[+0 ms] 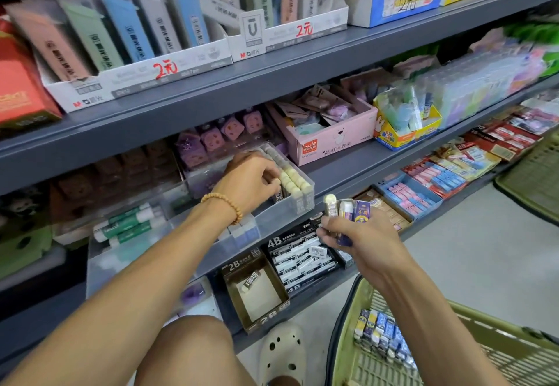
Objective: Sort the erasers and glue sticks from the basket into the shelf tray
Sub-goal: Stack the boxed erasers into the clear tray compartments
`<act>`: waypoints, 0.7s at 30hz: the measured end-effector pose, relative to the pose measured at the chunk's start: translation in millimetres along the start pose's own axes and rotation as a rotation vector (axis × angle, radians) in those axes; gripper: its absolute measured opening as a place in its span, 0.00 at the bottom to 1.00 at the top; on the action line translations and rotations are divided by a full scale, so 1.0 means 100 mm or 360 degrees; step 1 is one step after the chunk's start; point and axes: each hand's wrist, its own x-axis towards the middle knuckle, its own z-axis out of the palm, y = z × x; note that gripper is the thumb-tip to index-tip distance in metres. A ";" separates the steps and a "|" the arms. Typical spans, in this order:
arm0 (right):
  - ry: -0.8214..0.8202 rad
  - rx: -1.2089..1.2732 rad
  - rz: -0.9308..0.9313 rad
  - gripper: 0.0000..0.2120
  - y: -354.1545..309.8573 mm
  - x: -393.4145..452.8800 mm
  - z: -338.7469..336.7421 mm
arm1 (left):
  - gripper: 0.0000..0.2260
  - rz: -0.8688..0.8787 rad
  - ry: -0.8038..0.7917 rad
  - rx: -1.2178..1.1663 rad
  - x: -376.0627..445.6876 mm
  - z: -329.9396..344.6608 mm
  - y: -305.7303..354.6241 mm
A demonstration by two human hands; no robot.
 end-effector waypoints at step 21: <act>-0.0160 -0.0118 -0.0141 0.09 -0.09 -0.01 0.09 | 0.04 -0.0055 0.0009 -0.0163 -0.12 -0.13 0.03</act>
